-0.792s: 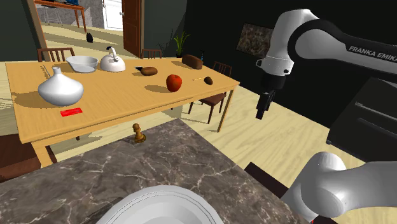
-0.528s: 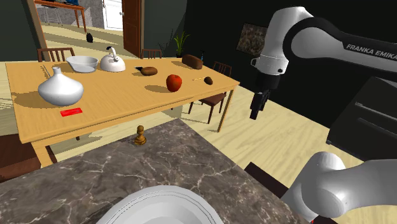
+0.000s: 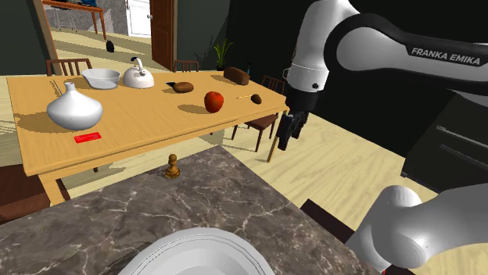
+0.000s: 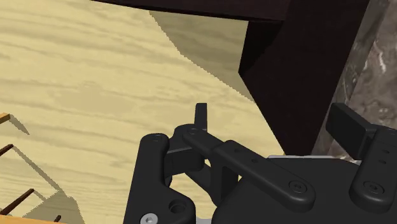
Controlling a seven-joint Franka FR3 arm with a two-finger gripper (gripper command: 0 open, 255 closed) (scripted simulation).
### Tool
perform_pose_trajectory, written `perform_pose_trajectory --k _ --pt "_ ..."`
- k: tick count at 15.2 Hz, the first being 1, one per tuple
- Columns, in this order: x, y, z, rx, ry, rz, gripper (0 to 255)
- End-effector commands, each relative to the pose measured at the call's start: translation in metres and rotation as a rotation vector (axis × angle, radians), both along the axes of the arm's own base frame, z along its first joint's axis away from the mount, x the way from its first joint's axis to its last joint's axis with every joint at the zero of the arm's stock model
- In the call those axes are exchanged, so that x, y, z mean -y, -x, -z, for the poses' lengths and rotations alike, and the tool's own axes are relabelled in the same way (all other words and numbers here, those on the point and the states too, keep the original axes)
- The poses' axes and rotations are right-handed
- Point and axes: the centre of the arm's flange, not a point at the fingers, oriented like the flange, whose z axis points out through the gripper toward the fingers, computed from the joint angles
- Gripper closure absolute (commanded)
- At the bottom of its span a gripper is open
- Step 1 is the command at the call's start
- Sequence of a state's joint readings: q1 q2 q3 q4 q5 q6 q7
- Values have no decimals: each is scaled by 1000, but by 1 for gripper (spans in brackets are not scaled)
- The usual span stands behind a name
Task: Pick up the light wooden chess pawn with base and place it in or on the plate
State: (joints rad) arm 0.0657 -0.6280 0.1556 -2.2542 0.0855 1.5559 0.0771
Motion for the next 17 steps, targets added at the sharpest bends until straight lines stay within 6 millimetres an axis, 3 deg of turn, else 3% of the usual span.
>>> perform_pose_trajectory --k 1,17 --pt "-22 -11 1 9 -5 3 0" --pt "-206 -94 -6 81 -32 18 0"
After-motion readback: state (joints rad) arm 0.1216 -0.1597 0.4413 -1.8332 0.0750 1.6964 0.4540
